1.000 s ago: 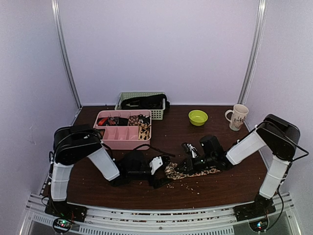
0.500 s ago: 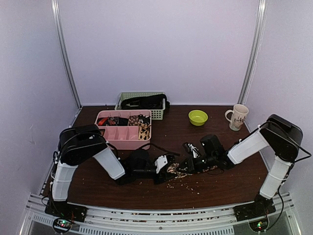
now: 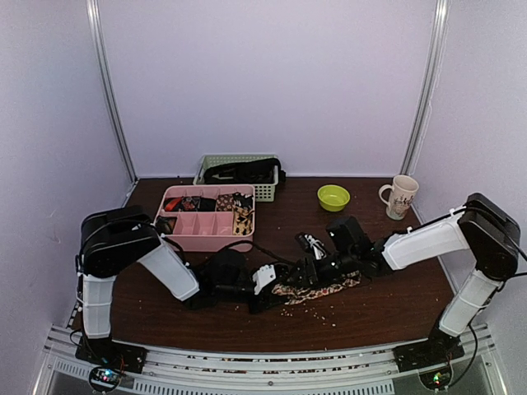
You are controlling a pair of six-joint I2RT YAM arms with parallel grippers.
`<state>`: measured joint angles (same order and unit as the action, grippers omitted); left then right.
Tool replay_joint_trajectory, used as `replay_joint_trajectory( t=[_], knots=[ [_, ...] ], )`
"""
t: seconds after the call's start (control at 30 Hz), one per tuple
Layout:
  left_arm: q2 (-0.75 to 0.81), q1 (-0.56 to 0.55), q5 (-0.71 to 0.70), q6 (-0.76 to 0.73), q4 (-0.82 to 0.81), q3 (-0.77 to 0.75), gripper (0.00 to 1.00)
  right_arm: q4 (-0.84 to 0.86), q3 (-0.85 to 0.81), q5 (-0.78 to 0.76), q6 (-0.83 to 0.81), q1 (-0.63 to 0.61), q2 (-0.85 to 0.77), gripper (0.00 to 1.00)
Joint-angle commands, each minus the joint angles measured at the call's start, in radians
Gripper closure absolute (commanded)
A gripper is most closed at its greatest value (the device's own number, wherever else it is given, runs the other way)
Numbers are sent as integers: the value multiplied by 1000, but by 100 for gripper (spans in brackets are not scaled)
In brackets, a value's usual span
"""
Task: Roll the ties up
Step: Roll the tie at the center of the board.
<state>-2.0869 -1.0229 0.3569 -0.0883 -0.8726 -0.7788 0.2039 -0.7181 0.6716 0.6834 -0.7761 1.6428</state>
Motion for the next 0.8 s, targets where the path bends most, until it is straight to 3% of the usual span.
replay_joint_trajectory(
  t=[0.0,0.13,0.27,0.4,0.53,0.63,0.77],
  knots=[
    [-15,4,7,-10,173,32,64,-53,-51,5,-2,-30,69,46],
    [-10,9,12,-11,170,31,64,-101,-74,-18,-35,-32,109,68],
    [5,21,18,-7,165,35,59,-132,-80,-34,-58,-23,128,99],
    [58,31,15,0,115,62,34,-124,-56,-41,-67,6,140,100],
    [122,32,-1,-1,66,80,15,-92,-20,-24,-78,50,169,100],
    [135,31,-17,22,4,92,7,-79,10,-24,-95,82,181,100],
    [92,18,-83,76,-134,111,6,-56,65,-25,-112,103,185,100]
  ],
)
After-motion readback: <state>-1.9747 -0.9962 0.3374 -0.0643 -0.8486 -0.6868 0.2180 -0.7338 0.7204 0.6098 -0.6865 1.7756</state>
